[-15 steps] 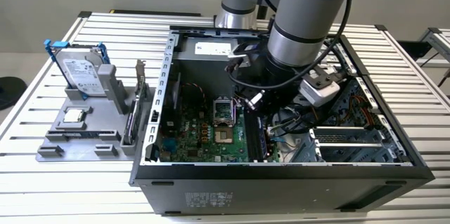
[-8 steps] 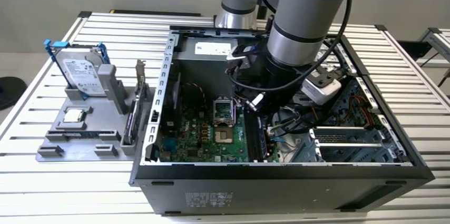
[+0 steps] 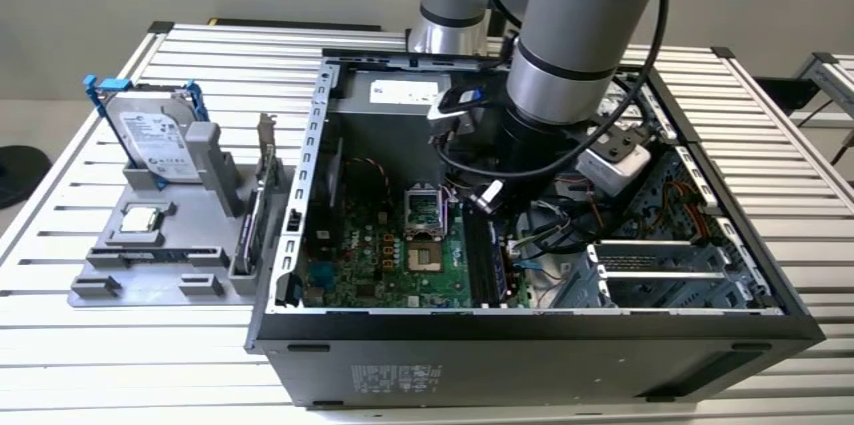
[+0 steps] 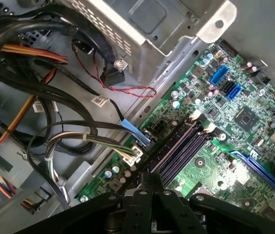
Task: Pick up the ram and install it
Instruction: 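Press down the ram until it locks into place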
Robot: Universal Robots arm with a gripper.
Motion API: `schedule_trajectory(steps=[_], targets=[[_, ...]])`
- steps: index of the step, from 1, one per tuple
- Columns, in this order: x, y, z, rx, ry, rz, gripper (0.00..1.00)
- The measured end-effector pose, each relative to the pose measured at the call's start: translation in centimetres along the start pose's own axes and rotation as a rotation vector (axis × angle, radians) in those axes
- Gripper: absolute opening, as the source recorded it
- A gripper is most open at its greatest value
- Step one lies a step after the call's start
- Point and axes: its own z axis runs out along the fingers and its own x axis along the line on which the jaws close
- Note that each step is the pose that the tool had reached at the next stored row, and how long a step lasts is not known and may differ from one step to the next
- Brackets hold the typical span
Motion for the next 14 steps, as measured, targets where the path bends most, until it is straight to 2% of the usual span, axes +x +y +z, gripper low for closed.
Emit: schedule_trajectory(steps=[14], targets=[[0.03,-0.06,0.02,-0.0033,0.0024,-0.148,0.0]])
